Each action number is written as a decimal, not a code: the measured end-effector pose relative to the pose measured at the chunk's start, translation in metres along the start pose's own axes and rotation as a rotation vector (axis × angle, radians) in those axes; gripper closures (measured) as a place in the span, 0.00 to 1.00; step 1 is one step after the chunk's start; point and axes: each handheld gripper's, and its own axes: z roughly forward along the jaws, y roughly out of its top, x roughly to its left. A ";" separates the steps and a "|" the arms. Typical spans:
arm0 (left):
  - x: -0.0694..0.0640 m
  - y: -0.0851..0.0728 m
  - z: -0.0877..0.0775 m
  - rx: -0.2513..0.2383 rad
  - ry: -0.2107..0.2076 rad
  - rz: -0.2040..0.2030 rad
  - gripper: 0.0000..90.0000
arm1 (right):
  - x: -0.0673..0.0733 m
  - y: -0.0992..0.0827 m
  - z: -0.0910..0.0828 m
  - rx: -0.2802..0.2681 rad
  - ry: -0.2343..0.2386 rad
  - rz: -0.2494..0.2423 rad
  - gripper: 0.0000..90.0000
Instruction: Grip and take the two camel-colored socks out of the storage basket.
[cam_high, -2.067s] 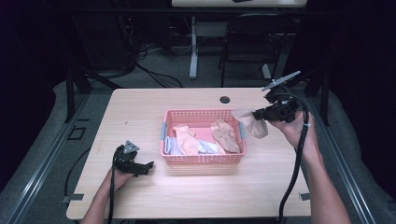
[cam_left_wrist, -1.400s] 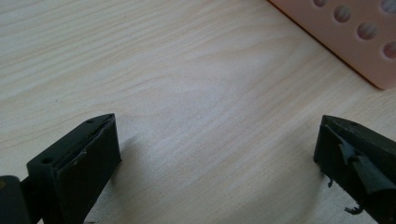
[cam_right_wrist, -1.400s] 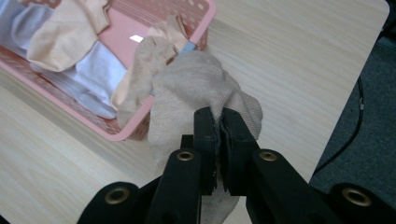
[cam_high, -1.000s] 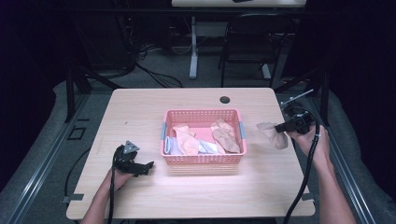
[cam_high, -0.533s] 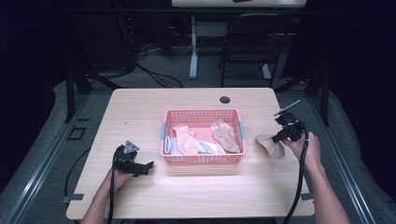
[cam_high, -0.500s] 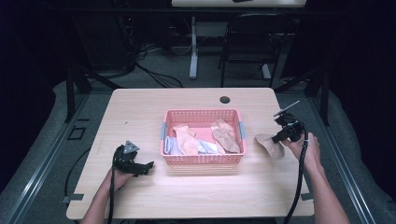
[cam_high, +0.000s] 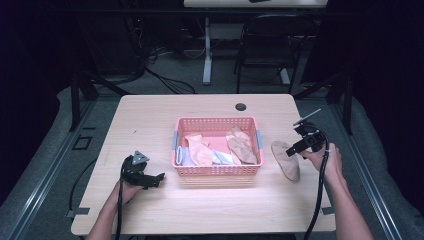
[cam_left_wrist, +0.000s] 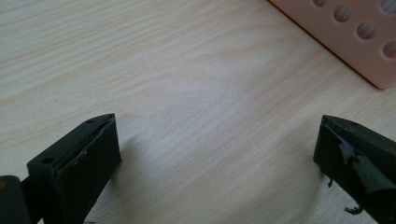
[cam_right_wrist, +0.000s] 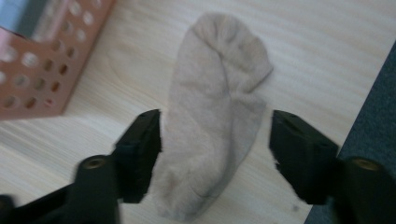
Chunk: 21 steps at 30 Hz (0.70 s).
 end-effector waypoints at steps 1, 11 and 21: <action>0.000 0.000 0.000 0.000 0.000 0.000 0.00 | 0.000 0.000 0.000 0.000 0.000 0.000 0.35; 0.000 0.000 0.000 -0.002 0.002 0.002 0.00 | 0.007 0.003 -0.046 -0.186 0.048 0.005 0.00; 0.000 0.000 0.000 -0.002 0.002 0.002 0.00 | 0.060 0.023 -0.074 -0.258 0.102 -0.131 0.00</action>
